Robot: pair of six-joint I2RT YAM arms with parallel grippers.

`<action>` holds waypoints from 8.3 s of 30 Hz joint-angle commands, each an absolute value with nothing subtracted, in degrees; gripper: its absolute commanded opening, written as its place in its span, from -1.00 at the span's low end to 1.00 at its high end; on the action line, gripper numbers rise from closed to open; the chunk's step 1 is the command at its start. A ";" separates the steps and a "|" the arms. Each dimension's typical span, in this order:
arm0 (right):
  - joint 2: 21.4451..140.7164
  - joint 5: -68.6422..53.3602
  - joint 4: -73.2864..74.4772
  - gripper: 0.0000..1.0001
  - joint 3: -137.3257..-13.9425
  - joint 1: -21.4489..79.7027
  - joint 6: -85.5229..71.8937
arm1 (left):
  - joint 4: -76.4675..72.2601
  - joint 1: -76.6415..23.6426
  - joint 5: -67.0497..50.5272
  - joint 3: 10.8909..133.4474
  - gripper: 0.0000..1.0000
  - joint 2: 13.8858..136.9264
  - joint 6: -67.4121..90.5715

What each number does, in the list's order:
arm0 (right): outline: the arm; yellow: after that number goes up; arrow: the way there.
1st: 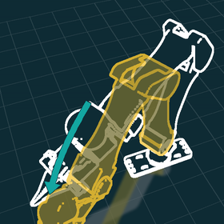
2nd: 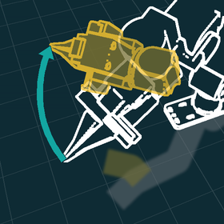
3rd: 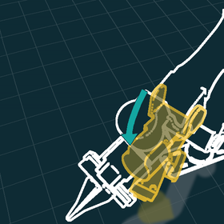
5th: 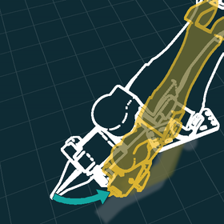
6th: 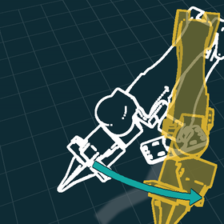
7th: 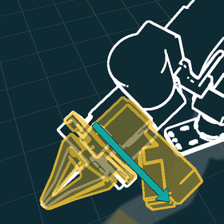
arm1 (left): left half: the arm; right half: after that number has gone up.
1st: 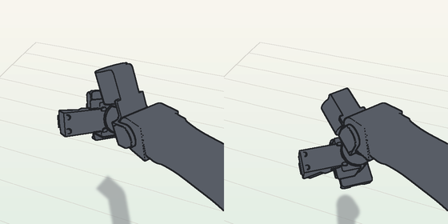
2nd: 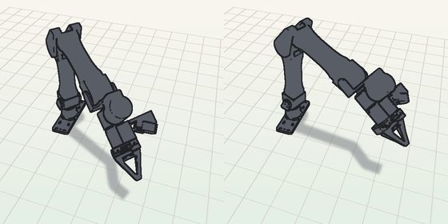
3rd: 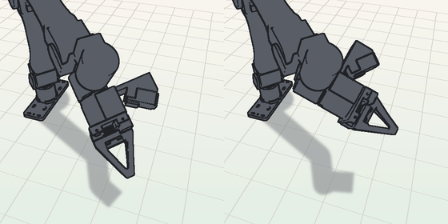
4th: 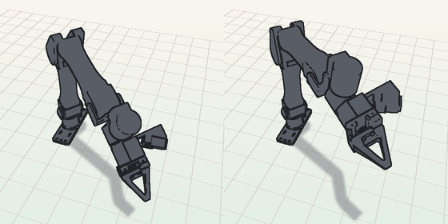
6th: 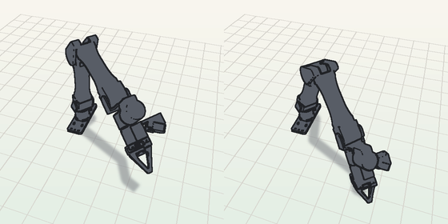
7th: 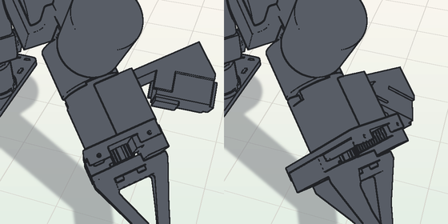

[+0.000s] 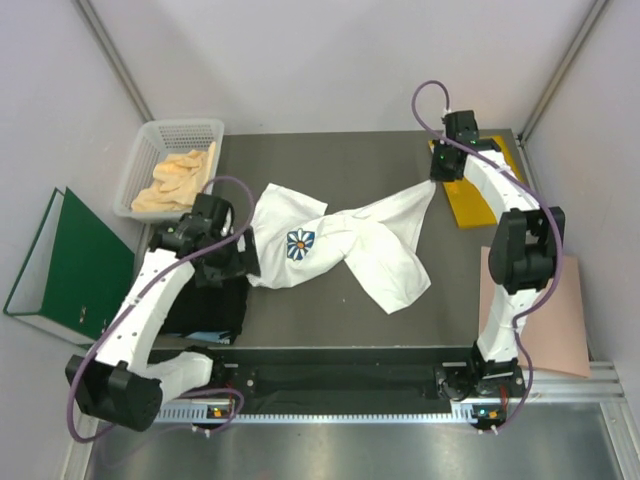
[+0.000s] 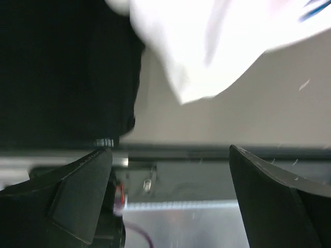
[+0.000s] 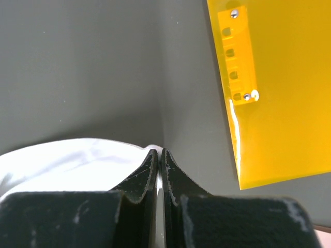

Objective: Fold and stack the t-shirts
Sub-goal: Flatten out the tshirt

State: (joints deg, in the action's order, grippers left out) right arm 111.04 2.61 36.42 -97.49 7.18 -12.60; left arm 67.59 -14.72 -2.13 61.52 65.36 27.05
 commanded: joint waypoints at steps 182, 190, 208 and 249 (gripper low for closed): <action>117.78 -12.31 31.11 -0.99 -95.98 1.23 -13.63 | 44.47 -21.80 14.58 69.68 -1.00 84.91 30.41; 115.05 -13.09 30.50 -0.99 -97.82 1.14 -13.54 | 40.17 -21.45 19.26 82.26 -1.00 81.04 29.09; 115.66 -14.59 29.36 -0.99 -95.89 1.06 -13.89 | 36.83 -18.02 3.69 84.73 0.98 94.84 29.89; 116.11 -15.91 28.48 -0.99 -92.81 1.06 -14.24 | 42.01 -18.54 -8.61 75.76 -1.00 95.37 25.58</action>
State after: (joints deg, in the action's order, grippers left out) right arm 118.65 -15.16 30.72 -93.58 1.69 -14.55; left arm 40.95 -17.02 -6.68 75.18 99.20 25.30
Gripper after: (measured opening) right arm 0.013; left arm 0.021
